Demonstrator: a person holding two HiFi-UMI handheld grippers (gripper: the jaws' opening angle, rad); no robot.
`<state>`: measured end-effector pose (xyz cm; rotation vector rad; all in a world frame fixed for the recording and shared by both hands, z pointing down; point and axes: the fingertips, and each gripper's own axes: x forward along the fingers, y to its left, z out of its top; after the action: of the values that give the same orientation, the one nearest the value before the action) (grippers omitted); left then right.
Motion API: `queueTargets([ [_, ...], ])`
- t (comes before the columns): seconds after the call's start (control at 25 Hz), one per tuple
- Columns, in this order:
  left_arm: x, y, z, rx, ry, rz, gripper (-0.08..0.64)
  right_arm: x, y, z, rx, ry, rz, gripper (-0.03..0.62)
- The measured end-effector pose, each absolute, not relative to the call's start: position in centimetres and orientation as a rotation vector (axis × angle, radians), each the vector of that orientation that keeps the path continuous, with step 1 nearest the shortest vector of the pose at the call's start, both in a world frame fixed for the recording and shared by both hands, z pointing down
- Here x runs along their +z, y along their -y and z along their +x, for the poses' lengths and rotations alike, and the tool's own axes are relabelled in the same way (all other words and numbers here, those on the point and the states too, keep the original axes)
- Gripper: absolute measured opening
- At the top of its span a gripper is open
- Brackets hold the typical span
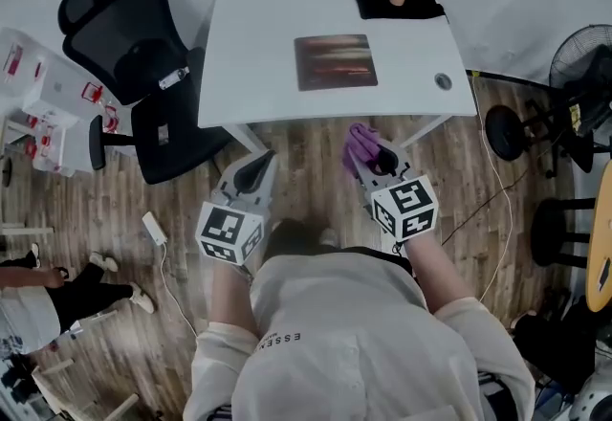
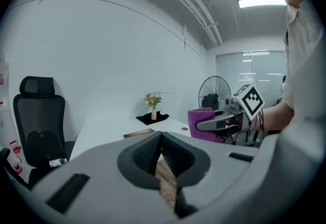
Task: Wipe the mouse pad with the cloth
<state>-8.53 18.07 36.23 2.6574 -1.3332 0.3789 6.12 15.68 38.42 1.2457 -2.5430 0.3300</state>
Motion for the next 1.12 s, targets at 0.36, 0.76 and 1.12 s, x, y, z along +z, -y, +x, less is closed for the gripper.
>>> queueTargets([
  [0.36, 35.9, -6.9, -9.1, 0.357, 1.32, 2.704, 0.001, 39.3, -4.8, 4.4, 0.324, 2.509, 1.22, 0.095],
  [0.76, 36.7, 7.9, -12.5, 0.319, 1.234, 2.758, 0.002, 43.4, 8.9, -0.7, 0.383, 2.385, 1.145, 0.094],
  [1.12, 39.3, 15.6, -14.5, 0.334, 1.132, 2.772, 0.0, 48.4, 16.7, -5.1, 0.511, 2.289, 0.979, 0.095],
])
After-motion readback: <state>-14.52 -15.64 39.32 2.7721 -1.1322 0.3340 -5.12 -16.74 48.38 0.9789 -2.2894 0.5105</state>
